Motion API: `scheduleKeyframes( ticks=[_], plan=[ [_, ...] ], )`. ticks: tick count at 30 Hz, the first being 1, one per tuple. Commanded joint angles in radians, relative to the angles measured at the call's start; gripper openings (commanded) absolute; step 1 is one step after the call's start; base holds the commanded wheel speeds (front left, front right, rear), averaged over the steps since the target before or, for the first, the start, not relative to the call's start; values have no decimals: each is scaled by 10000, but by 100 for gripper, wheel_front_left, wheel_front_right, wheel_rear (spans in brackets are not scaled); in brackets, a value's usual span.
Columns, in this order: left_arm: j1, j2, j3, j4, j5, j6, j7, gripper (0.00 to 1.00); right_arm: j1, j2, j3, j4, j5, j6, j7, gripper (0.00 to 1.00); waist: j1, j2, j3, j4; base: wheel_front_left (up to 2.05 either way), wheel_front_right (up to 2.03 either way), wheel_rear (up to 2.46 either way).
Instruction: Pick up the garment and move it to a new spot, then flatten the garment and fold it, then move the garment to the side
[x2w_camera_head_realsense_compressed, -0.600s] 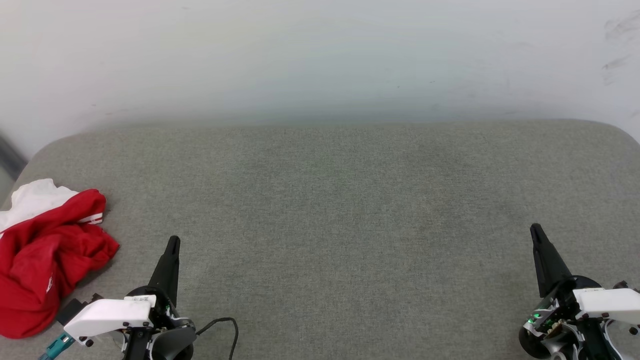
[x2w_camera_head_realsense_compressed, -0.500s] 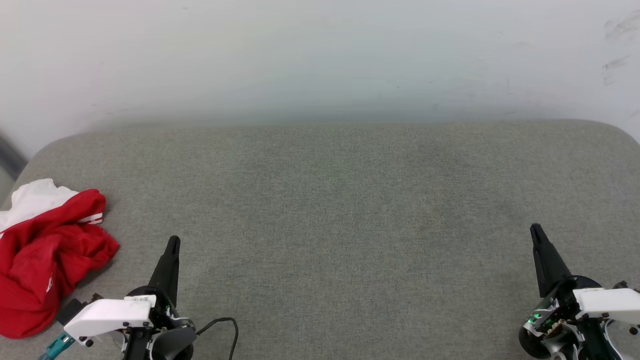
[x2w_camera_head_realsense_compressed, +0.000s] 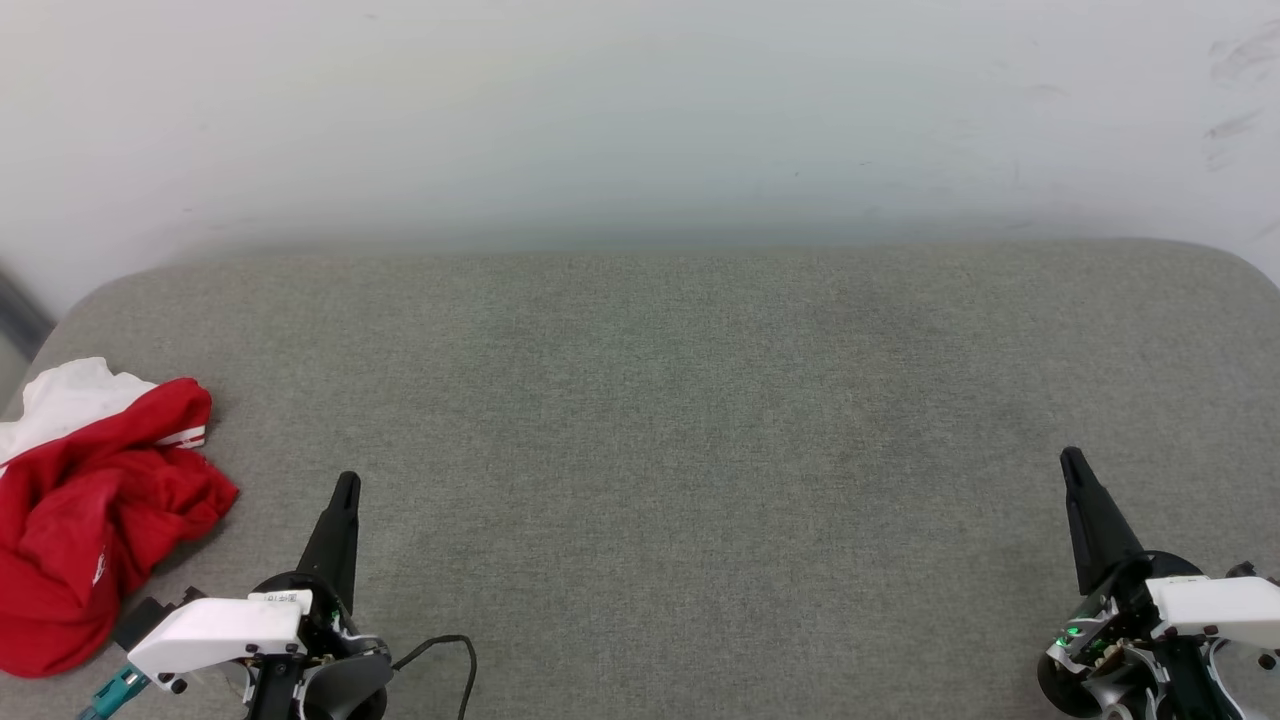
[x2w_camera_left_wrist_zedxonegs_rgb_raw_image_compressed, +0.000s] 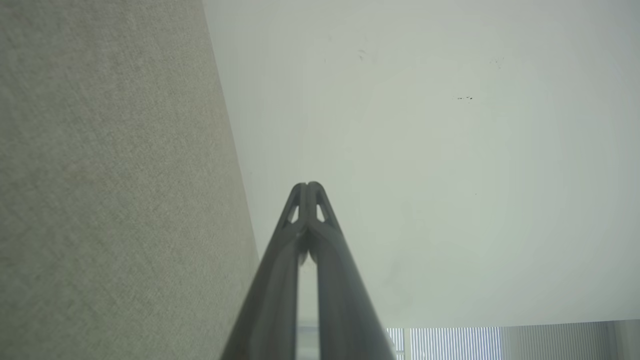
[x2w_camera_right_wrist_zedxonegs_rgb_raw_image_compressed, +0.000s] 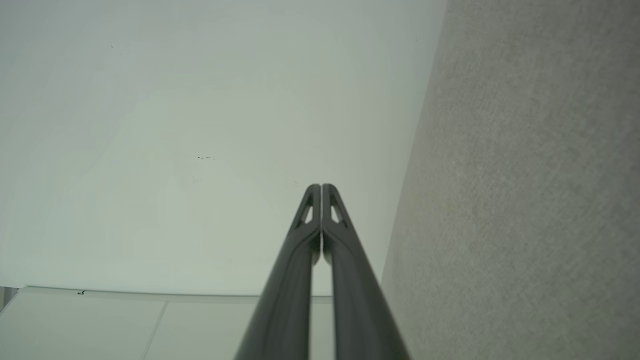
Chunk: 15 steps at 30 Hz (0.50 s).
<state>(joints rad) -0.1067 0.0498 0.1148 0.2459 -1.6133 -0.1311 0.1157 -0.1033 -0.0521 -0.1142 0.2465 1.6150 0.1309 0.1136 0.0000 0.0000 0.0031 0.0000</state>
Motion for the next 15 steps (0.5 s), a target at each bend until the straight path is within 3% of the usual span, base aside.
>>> scheduleKeyframes(
  ticks=[1, 15],
  plan=[
    [-54, -17, 12, -5, 4, -27, -7, 0, -124, 29, 9, 11, -43, -3, -3, 0, 0, 0, 0, 0, 0, 0, 0],
    [-54, -17, 12, -5, 3, -25, -7, 0, -124, 29, 10, 11, -43, -3, -2, 0, 0, 0, 0, 0, 0, 0, 0]
  ],
)
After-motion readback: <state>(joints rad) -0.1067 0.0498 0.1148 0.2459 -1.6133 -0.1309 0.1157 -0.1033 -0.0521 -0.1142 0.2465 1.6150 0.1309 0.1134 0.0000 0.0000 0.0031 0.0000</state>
